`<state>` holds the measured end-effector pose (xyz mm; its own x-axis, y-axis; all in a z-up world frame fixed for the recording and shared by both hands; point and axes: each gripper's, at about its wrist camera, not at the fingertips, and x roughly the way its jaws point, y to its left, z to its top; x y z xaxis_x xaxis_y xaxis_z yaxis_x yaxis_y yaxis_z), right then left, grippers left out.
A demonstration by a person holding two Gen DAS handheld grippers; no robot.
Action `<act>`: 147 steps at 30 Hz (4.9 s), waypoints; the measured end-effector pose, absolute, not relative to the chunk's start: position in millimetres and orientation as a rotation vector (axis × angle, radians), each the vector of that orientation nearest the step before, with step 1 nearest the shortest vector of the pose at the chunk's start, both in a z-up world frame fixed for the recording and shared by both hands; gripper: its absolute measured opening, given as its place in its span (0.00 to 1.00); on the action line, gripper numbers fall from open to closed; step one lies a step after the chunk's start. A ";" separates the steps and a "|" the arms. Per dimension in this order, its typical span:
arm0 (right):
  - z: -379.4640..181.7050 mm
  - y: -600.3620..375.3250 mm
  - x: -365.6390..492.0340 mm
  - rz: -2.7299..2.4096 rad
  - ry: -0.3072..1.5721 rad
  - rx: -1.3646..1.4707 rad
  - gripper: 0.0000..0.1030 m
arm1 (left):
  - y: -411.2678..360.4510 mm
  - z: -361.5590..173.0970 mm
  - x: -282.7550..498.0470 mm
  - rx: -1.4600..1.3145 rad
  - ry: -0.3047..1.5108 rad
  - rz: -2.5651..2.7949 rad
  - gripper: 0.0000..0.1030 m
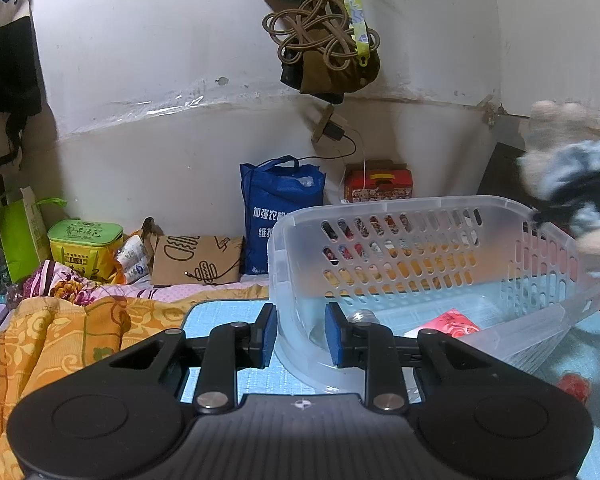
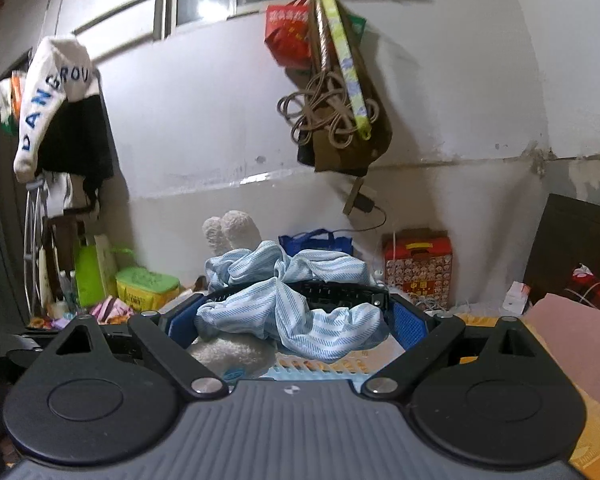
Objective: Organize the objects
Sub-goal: 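Carry the cloth bundle into the white basket and release it, then grasp the red wrapped ball toy with the right gripper, then carry the red ball toy into the white basket and release it, then move the right gripper back toward the purple box on the table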
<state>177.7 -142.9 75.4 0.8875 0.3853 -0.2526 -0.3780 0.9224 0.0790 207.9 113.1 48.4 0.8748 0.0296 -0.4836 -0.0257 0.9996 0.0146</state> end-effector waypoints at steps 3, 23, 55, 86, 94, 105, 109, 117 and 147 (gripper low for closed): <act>71.4 -137.8 186.4 0.389 0.290 0.020 0.93 | 114.2 48.4 207.7 0.006 0.505 0.027 0.30; 26.4 -219.9 114.7 0.258 0.298 0.159 1.00 | 111.5 45.8 205.6 0.019 0.498 0.021 0.31; -30.3 -202.3 131.1 0.289 0.501 0.018 0.47 | 106.6 44.8 205.9 0.046 0.493 0.035 0.31; -23.0 -196.9 109.9 0.283 0.272 -0.019 0.46 | 106.9 44.1 205.5 0.053 0.485 0.036 0.31; -18.9 -202.8 111.7 0.302 0.263 0.030 0.46 | 106.4 44.4 205.3 0.051 0.485 0.036 0.31; 18.9 -213.7 87.8 0.356 0.222 0.072 0.46 | 106.8 45.4 205.6 0.052 0.485 0.034 0.31; 34.4 -213.7 80.3 0.378 0.195 0.076 0.46 | 106.4 46.4 205.2 0.053 0.485 0.033 0.31; 90.7 -158.2 130.2 0.482 0.194 0.044 0.46 | 105.9 46.4 204.0 0.047 0.488 0.035 0.31; -25.0 -157.0 72.9 0.382 0.314 -0.022 1.00 | 105.0 45.2 204.4 0.048 0.484 0.033 0.32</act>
<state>72.9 -157.0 -25.0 0.8802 0.3635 -0.3052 -0.3703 0.9282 0.0378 204.4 105.0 45.2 0.8846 0.0431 -0.4644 -0.0204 0.9983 0.0538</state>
